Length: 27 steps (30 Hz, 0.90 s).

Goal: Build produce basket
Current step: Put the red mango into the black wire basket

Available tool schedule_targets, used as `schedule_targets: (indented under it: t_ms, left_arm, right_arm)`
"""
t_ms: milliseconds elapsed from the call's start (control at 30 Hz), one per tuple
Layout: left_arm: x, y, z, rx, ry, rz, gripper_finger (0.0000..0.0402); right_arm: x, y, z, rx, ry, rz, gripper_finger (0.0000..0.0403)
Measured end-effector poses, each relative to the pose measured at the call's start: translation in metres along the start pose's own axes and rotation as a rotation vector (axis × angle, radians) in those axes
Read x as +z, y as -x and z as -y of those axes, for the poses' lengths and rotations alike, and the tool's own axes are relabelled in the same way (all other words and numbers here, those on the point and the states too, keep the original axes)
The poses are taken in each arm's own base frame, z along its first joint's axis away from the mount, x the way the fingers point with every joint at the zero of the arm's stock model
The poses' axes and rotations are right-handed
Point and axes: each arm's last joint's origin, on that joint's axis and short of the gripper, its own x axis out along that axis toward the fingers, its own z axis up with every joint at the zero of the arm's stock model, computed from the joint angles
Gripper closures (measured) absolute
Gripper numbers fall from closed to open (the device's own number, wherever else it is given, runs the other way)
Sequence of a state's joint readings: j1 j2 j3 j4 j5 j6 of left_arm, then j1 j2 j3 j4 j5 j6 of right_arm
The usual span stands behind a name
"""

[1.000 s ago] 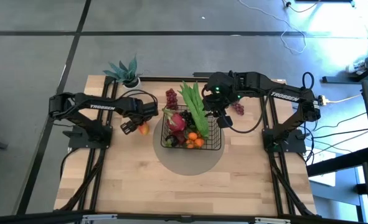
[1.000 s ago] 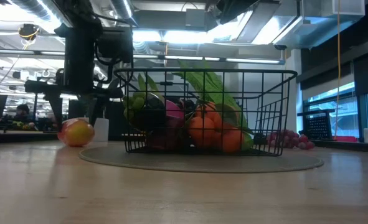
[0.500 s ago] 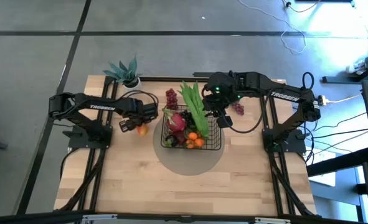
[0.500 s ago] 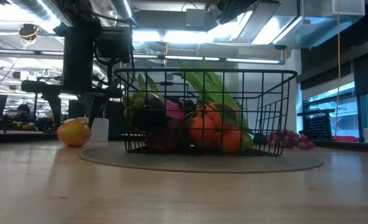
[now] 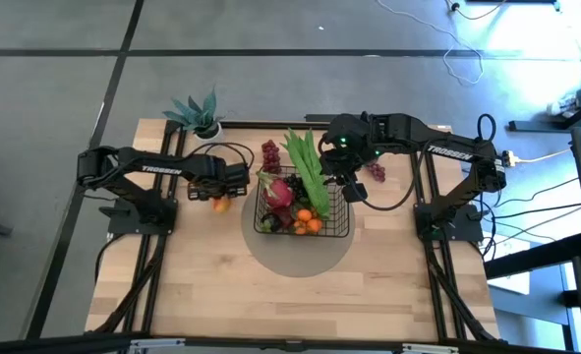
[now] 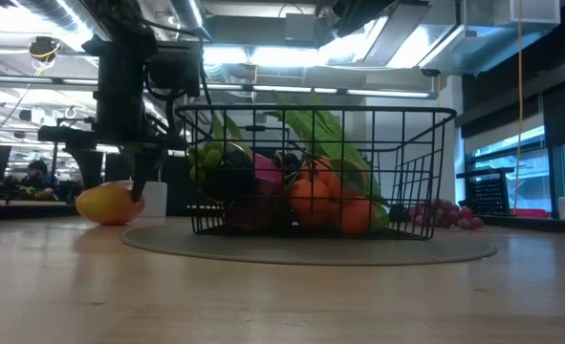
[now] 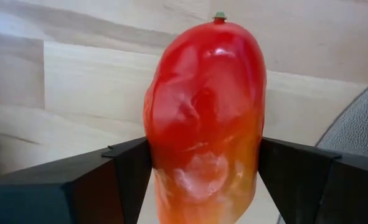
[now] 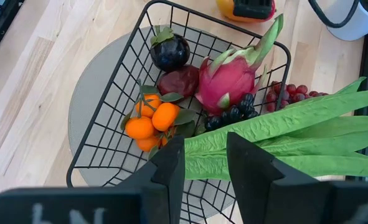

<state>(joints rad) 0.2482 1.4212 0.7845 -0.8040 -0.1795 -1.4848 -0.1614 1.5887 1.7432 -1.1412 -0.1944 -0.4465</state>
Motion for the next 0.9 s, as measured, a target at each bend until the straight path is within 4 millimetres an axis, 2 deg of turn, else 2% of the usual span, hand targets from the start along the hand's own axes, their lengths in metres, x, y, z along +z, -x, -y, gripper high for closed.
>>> schedule_targets:
  t_ms: [367, 600, 800, 900]
  left_arm:
    - [-0.011, 0.002, 0.001, -0.010, -0.127, -0.015, 0.0163]
    - [-0.019, 0.016, -0.003, -0.062, -0.190, 0.004, 0.0163]
    - [-0.026, 0.051, -0.011, -0.130, -0.278, 0.024, 0.0164]
    - [-0.029, 0.078, -0.012, -0.215, -0.358, 0.059, 0.0164]
  right_arm:
    - [0.000, 0.000, 0.000, 0.000, 0.000, 0.000, 0.0297]
    - [0.000, 0.000, 0.000, 0.000, 0.000, 0.000, 0.0297]
    - [0.000, 0.000, 0.000, 0.000, 0.000, 0.000, 0.0297]
    - [0.000, 0.000, 0.000, -0.001, 0.000, 0.002, 0.0297]
